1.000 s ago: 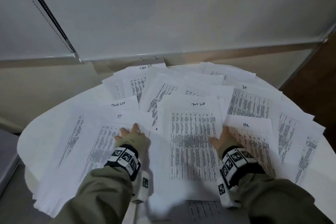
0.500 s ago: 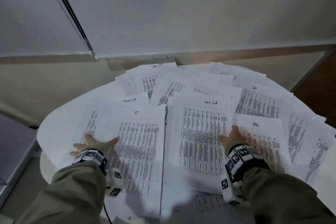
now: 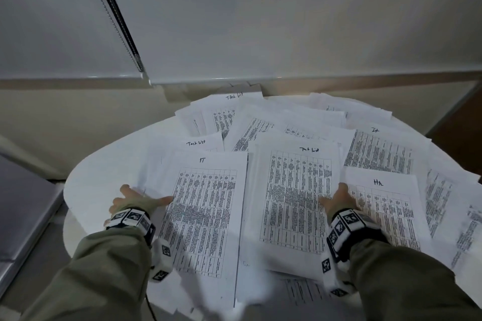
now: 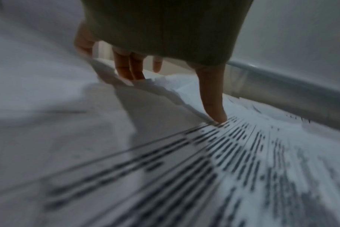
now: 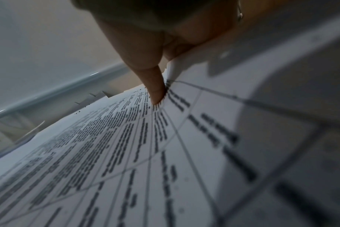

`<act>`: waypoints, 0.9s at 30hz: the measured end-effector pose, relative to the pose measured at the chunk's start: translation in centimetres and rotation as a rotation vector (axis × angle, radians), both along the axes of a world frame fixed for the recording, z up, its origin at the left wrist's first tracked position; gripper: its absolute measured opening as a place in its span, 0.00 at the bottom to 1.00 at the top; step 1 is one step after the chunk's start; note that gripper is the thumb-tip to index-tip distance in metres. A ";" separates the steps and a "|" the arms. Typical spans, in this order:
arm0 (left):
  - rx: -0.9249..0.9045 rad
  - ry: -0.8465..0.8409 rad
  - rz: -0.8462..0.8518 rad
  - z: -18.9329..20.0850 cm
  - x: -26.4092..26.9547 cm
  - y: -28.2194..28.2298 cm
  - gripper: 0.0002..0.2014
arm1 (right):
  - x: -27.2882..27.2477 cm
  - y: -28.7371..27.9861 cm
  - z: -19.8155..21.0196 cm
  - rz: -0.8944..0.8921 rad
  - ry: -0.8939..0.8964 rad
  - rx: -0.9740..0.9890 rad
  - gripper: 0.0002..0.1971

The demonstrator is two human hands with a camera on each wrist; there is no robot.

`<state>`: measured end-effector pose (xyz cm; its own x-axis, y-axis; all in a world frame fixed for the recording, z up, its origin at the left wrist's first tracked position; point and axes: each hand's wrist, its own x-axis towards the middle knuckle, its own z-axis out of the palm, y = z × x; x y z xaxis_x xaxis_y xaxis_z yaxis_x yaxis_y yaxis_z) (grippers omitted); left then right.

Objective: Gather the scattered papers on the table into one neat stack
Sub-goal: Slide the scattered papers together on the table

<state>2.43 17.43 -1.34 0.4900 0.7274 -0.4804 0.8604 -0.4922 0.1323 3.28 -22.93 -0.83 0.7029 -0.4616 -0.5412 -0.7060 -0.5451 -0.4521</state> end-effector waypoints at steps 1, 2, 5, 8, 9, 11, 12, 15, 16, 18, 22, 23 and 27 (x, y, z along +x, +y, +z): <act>-0.057 -0.017 0.023 0.0 0.2 0.0 0.61 | 0.1 0.1 0.0 -0.001 0.002 -0.008 0.31; -0.119 -0.024 0.030 0.2 0.4 0.0 0.58 | 0.1 0.1 -0.1 -0.003 0.002 -0.013 0.31; -0.139 0.011 -0.050 0.5 0.9 0.3 0.39 | 0.1 0.0 -0.1 0.008 0.006 -0.016 0.31; -0.055 0.064 -0.138 1.3 0.8 -0.6 0.34 | 0.0 -0.1 -0.2 0.013 0.000 -0.012 0.31; -0.046 0.067 -0.160 1.7 0.8 -1.1 0.31 | -0.1 -0.1 -0.2 0.018 -0.002 -0.009 0.31; -0.017 0.061 -0.208 2.4 1.1 -1.7 0.28 | -0.3 -0.2 -0.2 0.029 -0.011 -0.004 0.32; 0.004 0.073 -0.250 3.0 1.2 -1.9 0.27 | -0.4 -0.2 0.0 0.034 -0.013 0.003 0.32; 0.063 -0.052 -0.338 5.0 2.0 -2.3 0.19 | -0.4 -0.4 0.2 0.046 -0.011 0.043 0.34; 0.088 -0.119 -0.346 6.1 2.4 -2.5 0.17 | -0.5 -0.5 0.3 0.053 -0.006 0.054 0.34; 0.163 -0.273 -0.361 8.6 3.3 -3.0 0.16 | -0.4 -0.8 0.3 0.076 0.011 0.069 0.36; 0.017 -0.616 -0.240 14.7 4.7 -4.8 0.20 | -0.9 -1.3 0.5 0.116 0.008 0.078 0.35; -0.104 -0.707 -0.204 15.9 4.9 -5.4 0.21 | -0.9 -1.5 0.6 0.108 -0.006 0.097 0.34; -0.498 -0.909 -0.098 17.7 6.3 -8.6 0.28 | -1.4 -2.3 1.0 0.098 -0.023 0.183 0.32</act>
<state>8.76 8.79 16.39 0.8636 0.4856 -0.1353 0.2935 -0.2663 0.9181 1.89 -25.20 0.20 0.7527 -0.2861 -0.5929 -0.6420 -0.5181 -0.5651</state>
